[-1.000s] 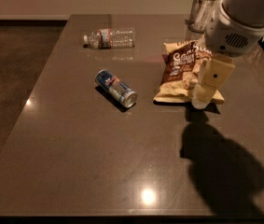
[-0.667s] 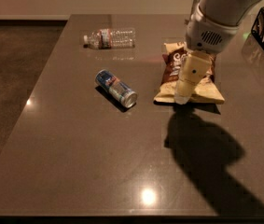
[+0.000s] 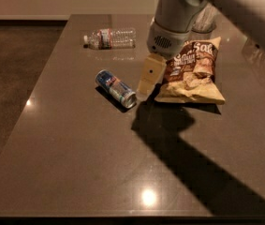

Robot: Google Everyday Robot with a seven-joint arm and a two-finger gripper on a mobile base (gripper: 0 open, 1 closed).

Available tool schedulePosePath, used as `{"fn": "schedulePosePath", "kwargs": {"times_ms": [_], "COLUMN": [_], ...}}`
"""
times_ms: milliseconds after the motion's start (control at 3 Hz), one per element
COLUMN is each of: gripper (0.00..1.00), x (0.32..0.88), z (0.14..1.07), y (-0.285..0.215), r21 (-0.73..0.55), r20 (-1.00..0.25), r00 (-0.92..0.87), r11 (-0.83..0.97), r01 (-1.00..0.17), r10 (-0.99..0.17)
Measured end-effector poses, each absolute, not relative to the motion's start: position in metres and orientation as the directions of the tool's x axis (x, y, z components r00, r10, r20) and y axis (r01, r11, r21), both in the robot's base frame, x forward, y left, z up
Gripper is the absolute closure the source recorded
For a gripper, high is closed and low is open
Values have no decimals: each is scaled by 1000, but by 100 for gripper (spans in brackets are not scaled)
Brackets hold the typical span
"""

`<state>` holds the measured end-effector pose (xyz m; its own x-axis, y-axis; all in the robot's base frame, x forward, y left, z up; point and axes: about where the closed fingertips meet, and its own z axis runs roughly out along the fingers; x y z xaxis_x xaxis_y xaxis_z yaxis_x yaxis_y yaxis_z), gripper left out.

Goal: Place redbull can upright

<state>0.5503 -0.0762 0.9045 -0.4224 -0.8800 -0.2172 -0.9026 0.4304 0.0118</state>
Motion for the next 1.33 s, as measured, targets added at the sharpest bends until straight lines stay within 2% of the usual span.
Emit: {"fn": "schedulePosePath", "kwargs": {"times_ms": [333, 1333], "gripper": [0, 0], "x": [571, 592], "z": [884, 855], "y": [-32, 32], "r21": [9, 12], "r20": [-175, -118], "r00": [-458, -489], "r11": [463, 491], "r01": [-886, -871], "r10": [-872, -864]}}
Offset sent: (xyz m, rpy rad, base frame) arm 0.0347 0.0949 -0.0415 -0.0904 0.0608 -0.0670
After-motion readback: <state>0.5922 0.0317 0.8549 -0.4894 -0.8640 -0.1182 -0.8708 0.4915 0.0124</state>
